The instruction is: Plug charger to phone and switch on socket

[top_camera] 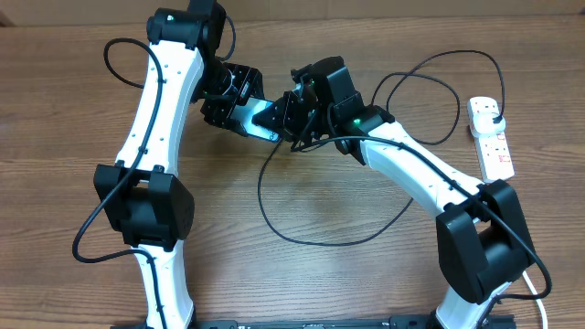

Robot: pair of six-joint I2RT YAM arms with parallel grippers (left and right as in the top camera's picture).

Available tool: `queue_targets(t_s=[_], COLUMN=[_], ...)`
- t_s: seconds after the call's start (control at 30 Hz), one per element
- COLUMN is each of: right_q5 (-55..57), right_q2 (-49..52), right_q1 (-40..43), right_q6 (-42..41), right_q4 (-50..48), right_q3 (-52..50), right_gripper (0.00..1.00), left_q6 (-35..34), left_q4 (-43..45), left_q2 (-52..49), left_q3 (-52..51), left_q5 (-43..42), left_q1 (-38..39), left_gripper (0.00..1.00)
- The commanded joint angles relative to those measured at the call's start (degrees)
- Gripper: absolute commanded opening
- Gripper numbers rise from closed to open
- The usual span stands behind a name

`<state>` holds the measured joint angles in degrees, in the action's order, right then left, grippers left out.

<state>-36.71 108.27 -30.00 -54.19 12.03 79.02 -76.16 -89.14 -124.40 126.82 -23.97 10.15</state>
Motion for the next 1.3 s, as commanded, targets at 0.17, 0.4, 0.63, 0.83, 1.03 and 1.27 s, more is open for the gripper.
queue_targets(t_s=[0.17, 0.4, 0.63, 0.83, 1.03, 1.27], right_q5=[2.19, 0.5, -1.09, -0.92, 2.03, 2.01], right_q2=[0.2, 0.17, -1.33, -6.25, -13.97, -21.51], right_q1=[0.46, 0.87, 5.03, 9.53, 13.55, 16.59], right_q6=[-0.26, -0.02, 2.23, 6.82, 9.77, 10.99], right_q4=[0.02, 0.22, 4.52, 9.88, 18.73, 19.8], right_q3=[1.2, 1.2, 1.2, 1.2, 1.05, -6.38], right_gripper=[0.04, 0.04, 0.04, 0.04, 0.04, 0.04], left_q6=[-0.11, 3.19, 24.39, 39.8, 49.57, 60.35], left_q4=[-0.79, -0.76, 2.21, 4.74, 5.27, 4.68], left_q2=[2.25, 2.25, 2.27, 2.27, 2.6, 5.57], left_q3=[1.57, 1.57, 1.57, 1.6, 1.6, 1.6], left_q5=[-1.09, -0.98, -1.14, -3.5, -11.91, -19.61], left_q1=[0.39, 0.33, -0.17, 0.07, 0.07, 0.17], left_gripper=[0.84, 0.99, 0.99, 1.0, 0.99, 0.99])
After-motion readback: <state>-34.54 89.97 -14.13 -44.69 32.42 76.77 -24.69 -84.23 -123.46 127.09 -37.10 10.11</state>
